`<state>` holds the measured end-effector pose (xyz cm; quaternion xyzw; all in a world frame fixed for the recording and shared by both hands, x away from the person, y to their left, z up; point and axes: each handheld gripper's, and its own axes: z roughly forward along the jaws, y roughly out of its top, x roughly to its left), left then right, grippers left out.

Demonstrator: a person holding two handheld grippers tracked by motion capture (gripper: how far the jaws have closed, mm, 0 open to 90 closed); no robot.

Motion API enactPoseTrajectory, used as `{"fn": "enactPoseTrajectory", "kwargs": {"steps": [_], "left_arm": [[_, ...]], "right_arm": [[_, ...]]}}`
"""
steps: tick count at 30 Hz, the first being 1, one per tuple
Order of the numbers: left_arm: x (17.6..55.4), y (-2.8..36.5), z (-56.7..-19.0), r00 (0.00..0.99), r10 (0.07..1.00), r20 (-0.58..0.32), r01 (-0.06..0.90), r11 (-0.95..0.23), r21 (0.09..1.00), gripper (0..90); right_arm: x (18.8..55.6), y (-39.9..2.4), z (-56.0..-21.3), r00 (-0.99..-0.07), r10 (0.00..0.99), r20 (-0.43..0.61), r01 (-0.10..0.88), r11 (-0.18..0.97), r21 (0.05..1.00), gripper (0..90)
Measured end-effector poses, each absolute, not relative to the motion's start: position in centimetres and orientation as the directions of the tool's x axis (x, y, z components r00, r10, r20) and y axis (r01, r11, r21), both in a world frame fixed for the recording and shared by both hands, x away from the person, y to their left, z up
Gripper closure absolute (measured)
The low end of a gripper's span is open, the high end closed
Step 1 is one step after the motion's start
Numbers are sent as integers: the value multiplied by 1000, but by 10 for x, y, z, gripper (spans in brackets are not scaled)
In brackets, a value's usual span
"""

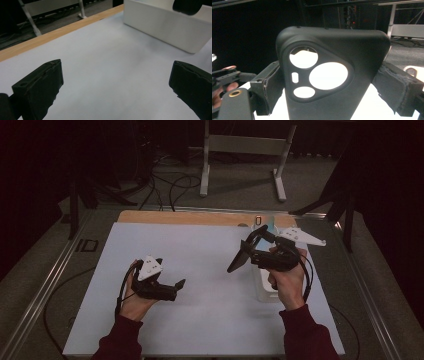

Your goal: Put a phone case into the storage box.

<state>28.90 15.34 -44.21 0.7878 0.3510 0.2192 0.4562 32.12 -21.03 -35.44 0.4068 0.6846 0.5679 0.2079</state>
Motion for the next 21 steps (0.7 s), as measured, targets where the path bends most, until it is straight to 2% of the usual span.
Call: {"fn": "enactPoseTrajectory", "kwargs": {"steps": [21], "left_arm": [[280,192,-457,586,810,30,361,-294,885,0]], "right_arm": [[337,-222,-348,-527,838,142,294,23,956,142]]}}
